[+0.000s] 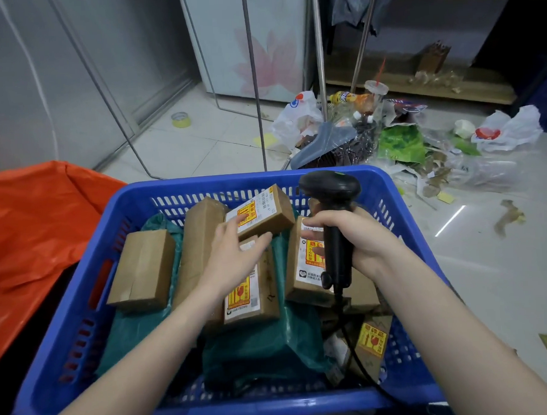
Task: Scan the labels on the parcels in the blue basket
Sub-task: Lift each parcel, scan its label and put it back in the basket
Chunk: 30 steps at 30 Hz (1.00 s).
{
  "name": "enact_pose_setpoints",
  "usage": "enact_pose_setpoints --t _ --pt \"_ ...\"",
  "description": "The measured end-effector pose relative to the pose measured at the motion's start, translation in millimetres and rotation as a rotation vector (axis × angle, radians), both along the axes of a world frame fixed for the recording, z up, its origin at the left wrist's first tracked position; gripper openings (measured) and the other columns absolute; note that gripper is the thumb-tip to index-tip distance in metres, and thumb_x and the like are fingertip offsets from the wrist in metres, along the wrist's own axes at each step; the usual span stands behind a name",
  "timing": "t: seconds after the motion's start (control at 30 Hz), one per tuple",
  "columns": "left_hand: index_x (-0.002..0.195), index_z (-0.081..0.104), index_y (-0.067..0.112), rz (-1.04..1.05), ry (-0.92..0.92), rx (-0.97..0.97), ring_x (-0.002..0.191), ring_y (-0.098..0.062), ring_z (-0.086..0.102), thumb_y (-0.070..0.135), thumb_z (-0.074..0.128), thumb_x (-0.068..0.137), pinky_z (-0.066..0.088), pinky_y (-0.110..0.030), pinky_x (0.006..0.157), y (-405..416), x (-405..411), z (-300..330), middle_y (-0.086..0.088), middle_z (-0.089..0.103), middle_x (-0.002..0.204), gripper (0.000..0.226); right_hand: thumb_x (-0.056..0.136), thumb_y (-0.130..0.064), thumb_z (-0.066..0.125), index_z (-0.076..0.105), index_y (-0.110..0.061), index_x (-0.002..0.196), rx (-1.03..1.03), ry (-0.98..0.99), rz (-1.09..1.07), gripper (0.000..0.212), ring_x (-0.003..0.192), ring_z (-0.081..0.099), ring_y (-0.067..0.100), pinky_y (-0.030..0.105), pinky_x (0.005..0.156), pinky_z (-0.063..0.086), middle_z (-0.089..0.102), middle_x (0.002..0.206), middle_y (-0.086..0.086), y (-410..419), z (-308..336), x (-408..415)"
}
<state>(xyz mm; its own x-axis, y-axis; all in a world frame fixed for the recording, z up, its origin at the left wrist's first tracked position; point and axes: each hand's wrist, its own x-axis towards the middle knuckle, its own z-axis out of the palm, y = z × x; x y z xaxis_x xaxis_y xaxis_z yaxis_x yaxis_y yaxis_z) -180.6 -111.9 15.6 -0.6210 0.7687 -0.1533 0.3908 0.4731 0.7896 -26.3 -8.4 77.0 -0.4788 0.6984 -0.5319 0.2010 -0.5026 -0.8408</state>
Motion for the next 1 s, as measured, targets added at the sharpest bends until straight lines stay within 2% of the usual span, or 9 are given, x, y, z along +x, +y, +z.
enact_pose_setpoints --t 0.1,0.17,0.33,0.47,0.67,0.73,0.83,0.93,1.0 --pt "0.142 0.031 0.02 0.024 -0.018 -0.129 0.131 -0.024 0.04 0.053 0.06 0.081 0.039 -0.045 0.105 -13 -20 -12 -0.008 0.035 0.148 0.075 0.08 -0.01 0.07 0.062 -0.011 0.113 -0.039 0.033 0.032 0.034 0.085 0.075 0.02 0.035 0.072 0.054 0.074 0.099 0.008 -6 -6 -12" --pt "0.143 0.029 0.018 -0.003 0.01 -0.255 0.134 -0.028 0.036 0.059 0.059 0.078 0.038 -0.05 0.105 -21 -26 -23 -0.011 0.032 0.149 0.082 0.08 -0.013 0.07 0.064 -0.011 0.111 -0.065 0.029 0.045 0.031 0.087 0.074 0.021 0.034 0.069 0.053 0.074 0.097 0.007 -10 -11 -21" --pt "0.143 0.029 0.018 -0.095 0.383 -0.508 0.133 -0.029 0.027 0.079 0.047 0.069 0.032 -0.047 0.107 -30 -34 -45 -0.009 0.03 0.146 0.097 0.081 -0.011 0.069 0.063 -0.01 0.114 -0.104 0.01 0.099 0.033 0.091 0.074 0.024 0.036 0.073 0.057 0.074 0.1 0.01 -18 -19 -35" --pt "0.143 0.03 0.02 -0.136 0.458 -0.539 0.13 -0.027 0.029 0.084 0.041 0.065 0.03 -0.043 0.105 -23 -34 -52 -0.008 0.032 0.143 0.102 0.082 -0.008 0.068 0.062 -0.007 0.114 -0.105 -0.016 0.117 0.032 0.094 0.073 0.026 0.037 0.079 0.057 0.074 0.098 0.012 -20 -20 -39" --pt "0.145 0.017 0.024 -0.122 0.35 -0.481 0.123 -0.026 0.042 0.083 0.046 0.064 0.041 -0.042 0.097 -12 -25 -54 -0.009 0.044 0.138 0.105 0.081 -0.008 0.069 0.061 -0.005 0.118 -0.113 -0.015 0.111 0.038 0.092 0.074 0.028 0.036 0.075 0.058 0.074 0.102 0.015 -17 -24 -36" --pt "0.147 0.006 0.028 -0.142 0.218 -0.407 0.113 -0.023 0.056 0.076 0.052 0.068 0.05 -0.037 0.084 -11 -22 -53 -0.004 0.054 0.131 0.103 0.081 -0.008 0.069 0.062 -0.005 0.117 -0.116 -0.012 0.11 0.037 0.09 0.073 0.027 0.036 0.074 0.057 0.074 0.102 0.015 -17 -24 -36" --pt "0.146 0.001 0.031 -0.138 0.088 -0.294 0.098 -0.015 0.065 0.065 0.06 0.072 0.05 -0.027 0.068 -12 -20 -52 0.005 0.059 0.127 0.101 0.081 -0.007 0.068 0.062 -0.005 0.115 -0.113 -0.01 0.116 0.034 0.088 0.073 0.026 0.036 0.074 0.057 0.073 0.101 0.014 -16 -21 -35" --pt "0.147 0.0 0.032 -0.094 0.002 -0.248 0.108 -0.017 0.06 0.065 0.068 0.062 0.053 -0.036 0.083 -13 -19 -46 0.0 0.05 0.137 0.113 0.081 -0.006 0.068 0.062 -0.005 0.113 -0.106 0.003 0.13 0.032 0.09 0.072 0.026 0.035 0.074 0.057 0.072 0.102 0.014 -17 -16 -34" --pt "0.148 0.0 0.031 -0.094 -0.019 -0.26 0.121 -0.021 0.049 0.064 0.071 0.06 0.047 -0.04 0.094 -11 -20 -35 -0.004 0.039 0.144 0.117 0.081 -0.006 0.068 0.064 -0.006 0.108 -0.096 0.008 0.126 0.028 0.091 0.072 0.027 0.038 0.079 0.056 0.073 0.103 0.014 -16 -13 -33"
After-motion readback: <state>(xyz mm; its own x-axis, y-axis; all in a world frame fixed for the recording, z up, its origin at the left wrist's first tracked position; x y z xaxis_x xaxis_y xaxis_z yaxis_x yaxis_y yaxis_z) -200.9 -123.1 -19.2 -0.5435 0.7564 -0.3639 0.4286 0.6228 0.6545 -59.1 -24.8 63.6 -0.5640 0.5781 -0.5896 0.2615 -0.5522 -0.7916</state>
